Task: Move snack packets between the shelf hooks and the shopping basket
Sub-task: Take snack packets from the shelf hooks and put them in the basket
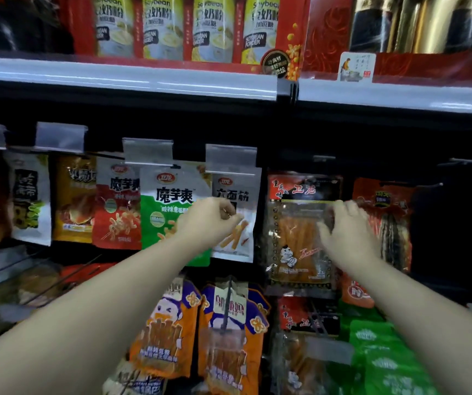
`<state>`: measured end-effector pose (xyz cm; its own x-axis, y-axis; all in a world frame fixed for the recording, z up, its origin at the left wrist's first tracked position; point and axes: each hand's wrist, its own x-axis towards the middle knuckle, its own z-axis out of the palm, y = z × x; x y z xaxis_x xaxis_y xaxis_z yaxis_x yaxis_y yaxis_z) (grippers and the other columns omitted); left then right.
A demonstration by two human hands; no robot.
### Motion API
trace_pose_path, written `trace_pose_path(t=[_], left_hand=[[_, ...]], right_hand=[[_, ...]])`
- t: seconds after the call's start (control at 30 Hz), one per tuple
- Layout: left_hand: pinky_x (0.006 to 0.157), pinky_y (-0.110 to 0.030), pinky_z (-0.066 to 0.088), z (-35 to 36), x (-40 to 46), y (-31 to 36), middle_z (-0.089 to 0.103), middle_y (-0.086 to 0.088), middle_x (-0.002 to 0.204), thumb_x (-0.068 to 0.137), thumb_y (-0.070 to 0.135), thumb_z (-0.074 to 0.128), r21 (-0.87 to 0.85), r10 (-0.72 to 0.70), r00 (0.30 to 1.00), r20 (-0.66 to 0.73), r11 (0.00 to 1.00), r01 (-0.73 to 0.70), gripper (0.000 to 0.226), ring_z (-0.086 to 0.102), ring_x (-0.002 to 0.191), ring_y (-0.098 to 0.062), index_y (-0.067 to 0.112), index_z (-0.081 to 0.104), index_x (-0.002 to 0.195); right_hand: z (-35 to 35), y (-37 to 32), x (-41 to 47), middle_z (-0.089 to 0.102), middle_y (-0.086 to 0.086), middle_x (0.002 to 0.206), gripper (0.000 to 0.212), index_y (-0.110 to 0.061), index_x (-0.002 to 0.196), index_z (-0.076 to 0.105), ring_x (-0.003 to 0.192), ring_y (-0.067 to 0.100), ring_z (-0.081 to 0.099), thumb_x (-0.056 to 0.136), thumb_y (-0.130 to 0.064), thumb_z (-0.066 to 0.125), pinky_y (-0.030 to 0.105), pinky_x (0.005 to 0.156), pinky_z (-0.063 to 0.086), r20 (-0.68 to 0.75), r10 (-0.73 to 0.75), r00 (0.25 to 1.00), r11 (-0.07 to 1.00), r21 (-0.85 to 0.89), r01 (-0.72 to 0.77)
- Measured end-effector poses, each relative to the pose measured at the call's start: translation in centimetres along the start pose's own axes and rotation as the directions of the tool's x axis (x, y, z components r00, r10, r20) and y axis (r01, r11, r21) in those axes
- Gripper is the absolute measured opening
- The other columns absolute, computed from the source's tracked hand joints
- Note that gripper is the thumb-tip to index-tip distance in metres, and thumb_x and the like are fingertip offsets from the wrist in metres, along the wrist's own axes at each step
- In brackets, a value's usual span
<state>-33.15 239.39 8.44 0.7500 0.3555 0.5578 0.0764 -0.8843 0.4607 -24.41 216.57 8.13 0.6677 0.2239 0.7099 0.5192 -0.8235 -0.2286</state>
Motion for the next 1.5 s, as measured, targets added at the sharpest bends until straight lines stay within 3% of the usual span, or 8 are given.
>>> trace_pose_path(t=[0.1,0.23,0.53,0.67,0.87,1.07,1.3,1.5], left_hand=[[0.073,-0.03,0.056,-3.7,-3.7,-3.2,0.069,0.009,0.094,0.088,0.056,0.053,0.319,0.081,0.996,-0.025,0.945,-0.069,0.028,0.065,0.089,-0.016,0.032,0.066,0.097],[0.064,-0.029,0.046,-8.8,-9.7,-9.5,0.069,0.004,0.096,0.089,0.058,0.047,0.561,0.068,0.997,0.024,0.825,-0.07,0.033,0.065,0.092,-0.023,0.031,0.062,0.101],[0.06,-0.029,0.04,-25.0,-29.4,-27.3,0.053,-0.001,0.077,0.095,0.048,0.042,0.803,-0.315,0.944,0.099,0.586,0.111,0.034,0.062,0.083,-0.029,0.022,0.06,0.108],[0.06,-0.032,0.042,-29.0,-38.9,-34.7,0.065,-0.006,0.095,0.095,0.039,0.043,0.853,-0.468,0.881,0.067,0.485,0.193,0.028,0.063,0.083,-0.029,0.018,0.06,0.103],[0.071,-0.033,0.045,-29.2,-53.5,-45.5,0.064,-0.007,0.112,0.096,0.04,0.045,0.844,-0.74,0.669,0.064,0.398,0.359,0.031,0.062,0.101,-0.031,0.019,0.057,0.115],[0.081,-0.033,0.047,-21.2,-67.4,-52.8,0.063,-0.008,0.116,0.095,0.04,0.046,0.836,-0.934,0.322,0.153,0.296,0.462,0.031,0.061,0.108,-0.032,0.018,0.057,0.113],[0.066,-0.028,0.043,-5.1,-83.9,-60.5,0.069,-0.002,0.101,0.088,0.023,0.047,0.769,-0.978,-0.068,0.198,0.112,0.629,0.023,0.067,0.092,-0.027,0.022,0.06,0.107],[0.061,-0.027,0.039,7.1,-94.9,-66.4,0.068,0.001,0.098,0.094,0.036,0.05,0.768,-0.961,-0.123,0.248,0.118,0.629,0.022,0.065,0.086,-0.018,0.025,0.059,0.11]], right_hand=[[-1.1,-4.0,-2.3,0.049,0.005,0.128,0.035,-0.014,0.127,0.044,0.12,0.024,0.044,0.096,-0.031,0.043,0.037,0.092,0.042,0.124,-0.226,0.966,0.95,-0.19,0.246],[-1.1,-11.1,-6.0,0.053,0.005,0.119,0.029,-0.015,0.119,0.047,0.114,0.026,0.049,0.096,-0.032,0.04,0.036,0.084,0.044,0.284,-0.394,0.874,0.848,-0.256,0.465],[4.3,-34.8,-18.8,0.054,0.006,0.119,0.033,-0.016,0.123,0.044,0.109,0.028,0.054,0.099,-0.037,0.036,0.034,0.07,0.043,0.356,-0.689,0.632,0.67,-0.02,0.742],[9.0,-44.4,-27.4,0.052,0.006,0.121,0.032,-0.017,0.124,0.042,0.112,0.028,0.052,0.099,-0.037,0.035,0.033,0.07,0.042,0.38,-0.789,0.482,0.565,0.141,0.813],[17.3,-54.5,-41.2,0.056,0.006,0.117,0.029,-0.016,0.119,0.048,0.109,0.029,0.056,0.094,-0.031,0.045,0.038,0.081,0.048,0.413,-0.895,0.169,0.334,0.369,0.867],[27.1,-57.9,-54.4,0.053,0.008,0.12,0.029,-0.014,0.122,0.046,0.112,0.03,0.052,0.095,-0.023,0.044,0.038,0.078,0.043,0.469,-0.861,-0.199,0.093,0.529,0.844],[42.4,-56.2,-71.6,0.052,0.008,0.124,0.037,-0.012,0.128,0.043,0.116,0.029,0.048,0.091,-0.008,0.045,0.038,0.087,0.039,0.413,-0.686,-0.599,-0.225,0.662,0.715],[53.9,-54.0,-85.1,0.051,0.011,0.132,0.035,-0.011,0.131,0.045,0.123,0.03,0.046,0.097,-0.009,0.036,0.04,0.095,0.038,0.375,-0.51,-0.774,-0.443,0.657,0.61]])
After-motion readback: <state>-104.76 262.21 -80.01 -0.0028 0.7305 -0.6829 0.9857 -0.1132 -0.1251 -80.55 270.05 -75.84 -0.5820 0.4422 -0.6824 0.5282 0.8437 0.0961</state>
